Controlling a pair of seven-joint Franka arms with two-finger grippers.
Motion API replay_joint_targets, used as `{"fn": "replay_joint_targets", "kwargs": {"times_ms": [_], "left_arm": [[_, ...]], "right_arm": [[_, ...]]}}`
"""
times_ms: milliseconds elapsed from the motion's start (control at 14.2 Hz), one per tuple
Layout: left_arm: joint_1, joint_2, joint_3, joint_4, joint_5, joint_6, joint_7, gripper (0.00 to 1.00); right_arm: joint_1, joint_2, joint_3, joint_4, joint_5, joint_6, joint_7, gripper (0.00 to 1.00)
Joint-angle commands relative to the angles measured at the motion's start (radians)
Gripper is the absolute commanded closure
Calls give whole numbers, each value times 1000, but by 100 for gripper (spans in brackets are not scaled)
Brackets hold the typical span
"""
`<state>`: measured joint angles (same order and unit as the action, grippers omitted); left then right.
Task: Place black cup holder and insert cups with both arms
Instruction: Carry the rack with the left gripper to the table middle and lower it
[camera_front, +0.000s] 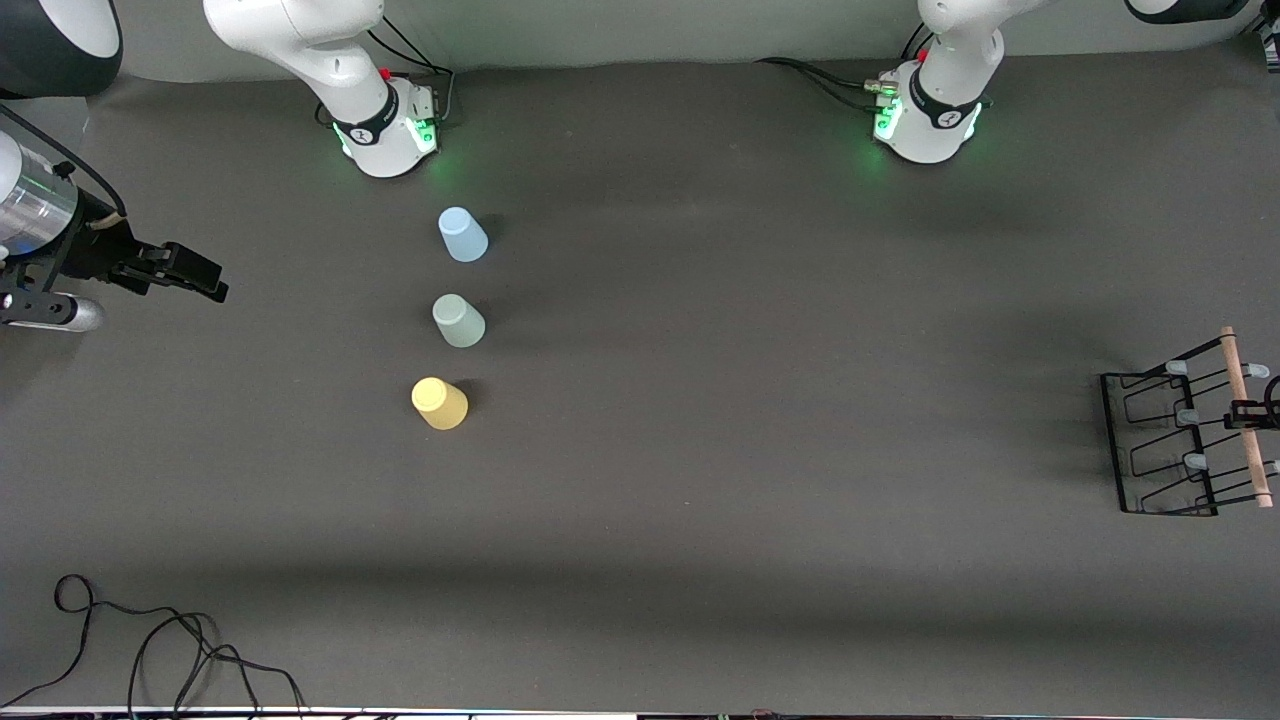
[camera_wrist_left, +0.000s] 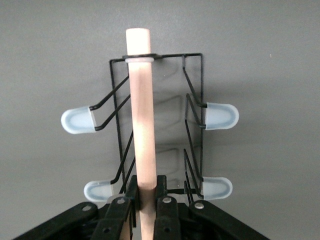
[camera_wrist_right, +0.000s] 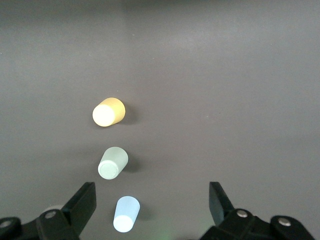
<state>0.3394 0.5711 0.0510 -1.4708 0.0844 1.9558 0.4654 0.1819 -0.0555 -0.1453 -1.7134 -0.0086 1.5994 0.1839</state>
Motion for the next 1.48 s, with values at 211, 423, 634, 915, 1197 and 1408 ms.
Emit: {"fn": "replay_joint_targets", "kwargs": {"times_ms": [211, 423, 634, 915, 1197, 1408], "left_arm": [[-42, -103, -66, 67, 5, -132, -57, 100], [-147, -164, -69, 41, 14, -263, -204, 100], [-271, -235, -71, -9, 5, -296, -342, 100], [-443, -237, -72, -32, -27, -273, -584, 100], [-632, -211, -72, -31, -118, -229, -814, 100], [-791, -166, -72, -29, -129, -170, -974, 100]], "right_arm": [[1, -18, 1, -6, -8, -9, 9, 0], [1, -18, 1, -6, -8, -9, 9, 0], [-1, -18, 1, -6, -8, -9, 9, 0], [-1, -18, 1, -6, -8, -9, 9, 0], [-1, -17, 1, -6, -8, -9, 9, 0], [-2, -18, 1, -6, -8, -9, 9, 0]]}}
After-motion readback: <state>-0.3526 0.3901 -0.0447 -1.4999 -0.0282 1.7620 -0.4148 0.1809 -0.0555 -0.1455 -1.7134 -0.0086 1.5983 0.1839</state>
